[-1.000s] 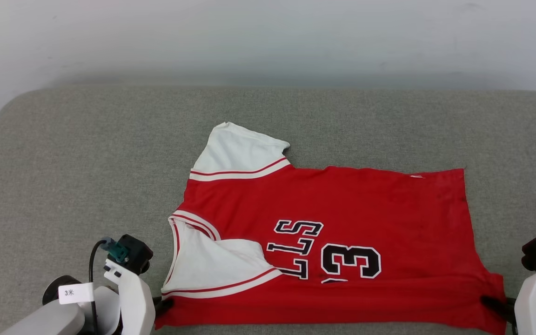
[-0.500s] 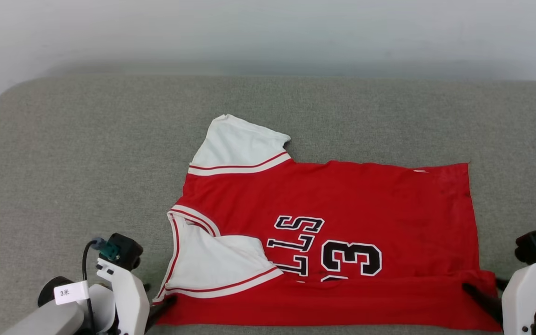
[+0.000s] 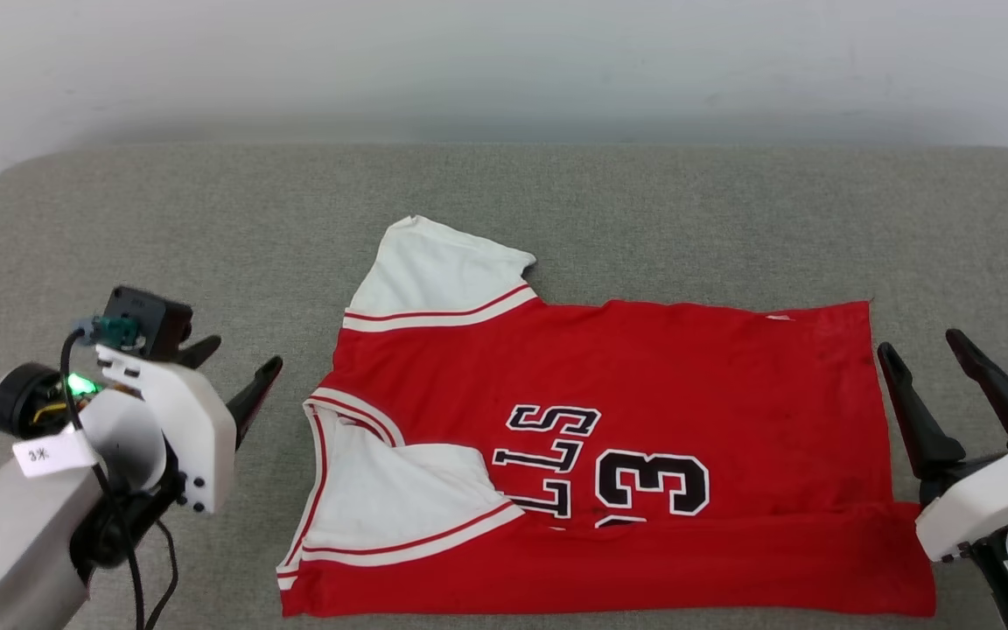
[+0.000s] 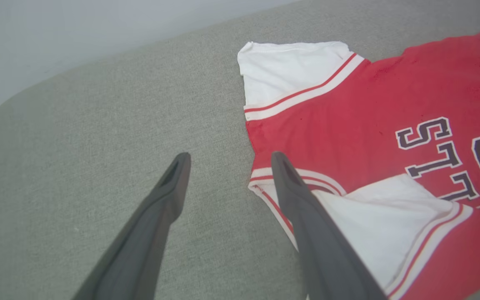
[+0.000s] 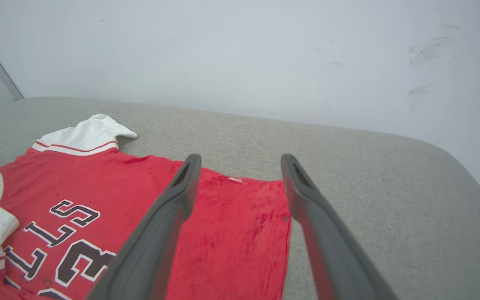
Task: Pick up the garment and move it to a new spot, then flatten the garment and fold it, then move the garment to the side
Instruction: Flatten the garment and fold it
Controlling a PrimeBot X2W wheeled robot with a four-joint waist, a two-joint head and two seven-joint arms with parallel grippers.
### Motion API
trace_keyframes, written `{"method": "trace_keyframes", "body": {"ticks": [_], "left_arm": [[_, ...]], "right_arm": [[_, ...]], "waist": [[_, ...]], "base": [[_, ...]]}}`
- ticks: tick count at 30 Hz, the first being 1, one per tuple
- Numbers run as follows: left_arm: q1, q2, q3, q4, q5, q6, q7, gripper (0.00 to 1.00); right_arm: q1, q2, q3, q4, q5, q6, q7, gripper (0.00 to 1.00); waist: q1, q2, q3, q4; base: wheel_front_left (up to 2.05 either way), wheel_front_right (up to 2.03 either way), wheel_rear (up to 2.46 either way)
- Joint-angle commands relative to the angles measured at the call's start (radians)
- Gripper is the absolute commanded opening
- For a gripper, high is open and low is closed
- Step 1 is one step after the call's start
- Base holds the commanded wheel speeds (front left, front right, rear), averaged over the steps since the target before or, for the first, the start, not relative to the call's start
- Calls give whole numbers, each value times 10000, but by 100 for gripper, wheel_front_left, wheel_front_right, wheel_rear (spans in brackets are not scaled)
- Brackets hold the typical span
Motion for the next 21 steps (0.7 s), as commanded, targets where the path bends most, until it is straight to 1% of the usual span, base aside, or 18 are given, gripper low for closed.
{"method": "trace_keyframes", "body": {"ticks": [1, 5, 8, 10, 14, 17, 21], "left_arm": [[-263, -132, 62, 46, 48, -27, -63, 100], [-1317, -331, 72, 409, 411, -224, 157, 100], [-2168, -581, 98, 785, 462, -459, 551, 100], [-2782, -662, 8, 1095, 542, -702, 989, 100], [-4010, -932, -75, 1713, 215, -1110, 2480, 100], [-4906, -904, -192, 2072, 55, -1350, 3707, 100], [-5974, -979, -306, 2456, -147, -1555, 5057, 100]], "right_arm": [[-113, 208, -73, -141, -240, -8, -219, 100], [-121, 854, -176, -532, -1016, -8, -782, 100], [-169, 1219, -197, -747, -1308, -8, -1004, 100], [-218, 1419, -127, -878, -1454, -8, -1096, 100], [-475, 1544, 43, -1054, -1606, -8, -1189, 100], [-699, 1540, 276, -1045, -1626, -8, -1222, 100], [-1007, 1506, 426, -1022, -1591, -8, -1323, 100]], "waist": [[0, 0, 132, -83], [0, 0, 533, -310], [0, 0, 957, -506], [0, 0, 1293, -666], [0, 0, 2021, -1012], [0, 0, 2572, -1291], [0, 0, 3172, -1588]], "base": [[0, 0, 0], [0, 0, 0], [0, 0, 0], [0, 0, 0], [0, 0, 0], [0, 0, 0], [0, 0, 0]]}}
